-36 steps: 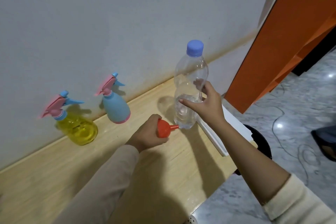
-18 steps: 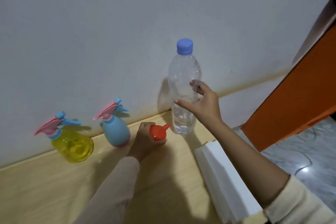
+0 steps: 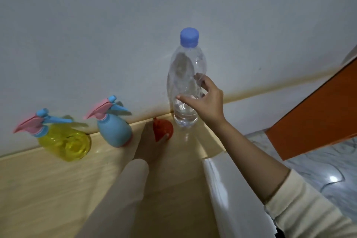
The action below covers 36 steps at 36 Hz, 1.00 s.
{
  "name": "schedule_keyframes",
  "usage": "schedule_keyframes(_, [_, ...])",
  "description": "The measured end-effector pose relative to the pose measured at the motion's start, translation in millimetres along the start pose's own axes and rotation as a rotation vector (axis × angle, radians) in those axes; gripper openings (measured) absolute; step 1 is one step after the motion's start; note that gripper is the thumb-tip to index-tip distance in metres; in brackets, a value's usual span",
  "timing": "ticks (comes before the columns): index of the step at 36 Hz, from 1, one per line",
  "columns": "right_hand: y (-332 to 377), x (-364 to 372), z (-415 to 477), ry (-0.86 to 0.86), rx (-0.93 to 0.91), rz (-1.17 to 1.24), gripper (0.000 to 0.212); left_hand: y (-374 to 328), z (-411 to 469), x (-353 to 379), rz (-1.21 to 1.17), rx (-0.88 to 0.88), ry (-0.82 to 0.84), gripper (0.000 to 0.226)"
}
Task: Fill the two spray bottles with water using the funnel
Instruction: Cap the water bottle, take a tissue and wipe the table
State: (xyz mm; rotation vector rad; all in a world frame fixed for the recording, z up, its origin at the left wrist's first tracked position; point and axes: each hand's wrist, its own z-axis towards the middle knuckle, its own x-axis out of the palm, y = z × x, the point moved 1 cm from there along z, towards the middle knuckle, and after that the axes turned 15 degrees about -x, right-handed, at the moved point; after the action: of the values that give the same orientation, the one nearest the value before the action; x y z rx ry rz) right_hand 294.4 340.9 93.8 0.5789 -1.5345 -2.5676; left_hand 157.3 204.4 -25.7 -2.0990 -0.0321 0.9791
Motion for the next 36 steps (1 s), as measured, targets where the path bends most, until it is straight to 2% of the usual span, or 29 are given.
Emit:
schedule_keyframes(5, [-3.4, 5.0, 0.2, 0.017, -0.009, 0.012, 0.072, -2.3, 9.6, -0.8, 0.057, 0.012, -0.041, 0.071])
schedule_keyframes(12, [-3.7, -3.4, 2.8, 0.163, -0.026, 0.042, 0.074, -9.3, 10.8, 3.4, 0.025, -0.02, -0.092, 0.077])
schedule_keyframes(16, [0.6, -2.9, -3.2, 0.248, 0.013, 0.045, 0.086, -14.1, 3.9, 4.4, 0.029, -0.016, -0.179, 0.077])
schedule_keyframes(21, [1.6, -15.8, -21.4, 0.245, 0.053, -0.082, 0.084, -20.8, -12.5, 4.3, -0.063, 0.071, -0.242, 0.075])
schedule_keyframes(24, [6.8, -38.8, -46.1, 0.144, 0.09, -0.062, 0.068, -25.7, -31.3, 9.4, -0.191, 0.155, -0.272, 0.06])
schedule_keyframes(27, [8.4, -68.2, -82.7, 0.032, 0.161, -0.057, 0.043, -31.9, -55.8, 25.5, -0.19, 0.297, -0.138, 0.042])
schedule_keyframes(30, [-1.2, -99.5, -127.2, -0.065, 0.266, -0.079, 0.024, -41.7, -79.1, 48.8, -0.148, 0.446, 0.113, 0.034])
schedule_keyframes(33, [-13.3, -122.2, -172.8, -0.131, 0.374, -0.196, 0.02, -52.9, -99.2, 70.4, -0.034, 0.569, 0.357, 0.035])
schedule_keyframes(36, [-24.7, -135.6, -216.2, -0.072, 0.552, -0.28, 0.023, -57.3, -113.5, 90.4, 0.121, 0.713, 0.544, 0.035])
